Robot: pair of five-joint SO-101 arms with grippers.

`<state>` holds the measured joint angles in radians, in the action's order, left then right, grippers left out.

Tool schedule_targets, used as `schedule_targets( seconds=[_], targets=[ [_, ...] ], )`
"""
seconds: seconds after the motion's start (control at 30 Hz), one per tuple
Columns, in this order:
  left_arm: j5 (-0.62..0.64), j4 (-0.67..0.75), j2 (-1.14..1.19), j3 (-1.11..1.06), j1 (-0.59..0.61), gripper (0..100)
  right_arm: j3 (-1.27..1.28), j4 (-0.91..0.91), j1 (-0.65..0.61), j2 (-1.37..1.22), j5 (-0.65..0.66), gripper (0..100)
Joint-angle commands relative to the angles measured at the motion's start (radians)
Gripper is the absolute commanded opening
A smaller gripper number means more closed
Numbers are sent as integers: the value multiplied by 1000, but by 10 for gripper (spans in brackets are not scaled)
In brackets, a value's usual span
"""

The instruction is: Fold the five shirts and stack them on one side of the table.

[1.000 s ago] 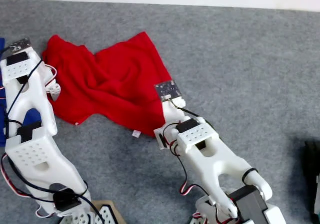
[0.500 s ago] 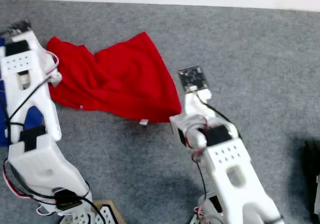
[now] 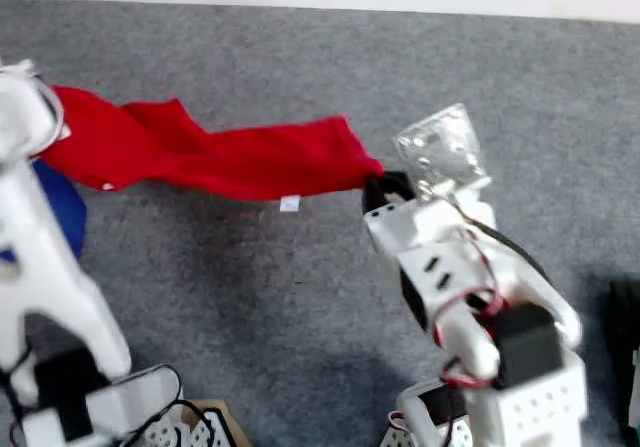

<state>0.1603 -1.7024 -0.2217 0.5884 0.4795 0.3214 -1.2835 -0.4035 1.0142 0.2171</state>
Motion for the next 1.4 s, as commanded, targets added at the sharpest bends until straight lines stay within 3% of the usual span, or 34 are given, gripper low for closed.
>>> schedule_targets(
  seconds=[0.0,0.33,0.53,0.77,1.1,1.3,1.37],
  targets=[
    [63,0,-170,36,47,21,-196,-51,18,15,25,8],
    [301,167,-394,39,237,21,-463,-54,18,21,72,8],
    [397,278,-487,39,277,21,-648,-25,19,15,72,8],
    [519,371,-435,-2,311,20,-568,-18,104,-45,68,8],
    [511,595,-117,-202,110,5,-257,208,143,-151,66,8],
    [285,790,79,-309,-30,5,-35,463,168,-240,69,8],
    [281,853,148,-314,-44,5,25,572,171,-295,69,8]
  ],
)
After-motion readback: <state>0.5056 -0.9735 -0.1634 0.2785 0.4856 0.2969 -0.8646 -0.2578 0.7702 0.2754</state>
